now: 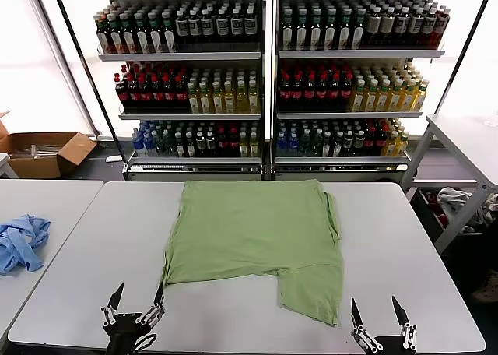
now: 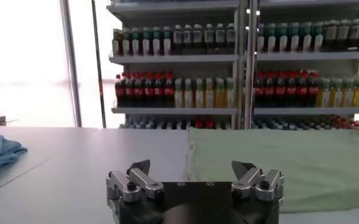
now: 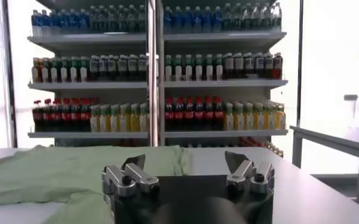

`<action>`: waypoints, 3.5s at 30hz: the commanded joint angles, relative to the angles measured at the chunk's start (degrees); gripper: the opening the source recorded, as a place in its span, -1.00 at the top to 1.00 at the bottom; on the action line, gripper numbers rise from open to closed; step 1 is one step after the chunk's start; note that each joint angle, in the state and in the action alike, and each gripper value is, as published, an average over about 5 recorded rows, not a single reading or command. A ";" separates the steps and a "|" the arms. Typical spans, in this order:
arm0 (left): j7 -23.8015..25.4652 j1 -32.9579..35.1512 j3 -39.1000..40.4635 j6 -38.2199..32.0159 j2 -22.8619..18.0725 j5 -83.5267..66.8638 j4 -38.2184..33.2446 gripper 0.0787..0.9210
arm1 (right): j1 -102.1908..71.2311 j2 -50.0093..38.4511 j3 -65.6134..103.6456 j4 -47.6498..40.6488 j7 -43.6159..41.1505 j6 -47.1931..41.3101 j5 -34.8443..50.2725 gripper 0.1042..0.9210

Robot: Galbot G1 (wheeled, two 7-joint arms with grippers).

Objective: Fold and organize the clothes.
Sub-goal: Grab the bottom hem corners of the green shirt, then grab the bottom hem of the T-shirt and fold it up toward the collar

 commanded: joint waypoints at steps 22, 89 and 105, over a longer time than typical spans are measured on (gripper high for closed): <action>2.55 -16.09 -1.68 31.90 2.31 -21.64 0.45 -0.77 | 13.42 0.75 -5.69 4.01 4.47 -37.02 14.24 -0.76; 6.82 -22.37 0.70 23.05 0.89 -21.61 6.40 1.00 | 19.46 2.99 -5.98 3.02 0.35 -29.65 5.22 0.99; 1.17 -40.91 5.18 27.42 -1.22 -25.13 11.48 1.00 | 44.30 -3.68 -7.09 -11.40 -11.97 -37.07 5.73 0.99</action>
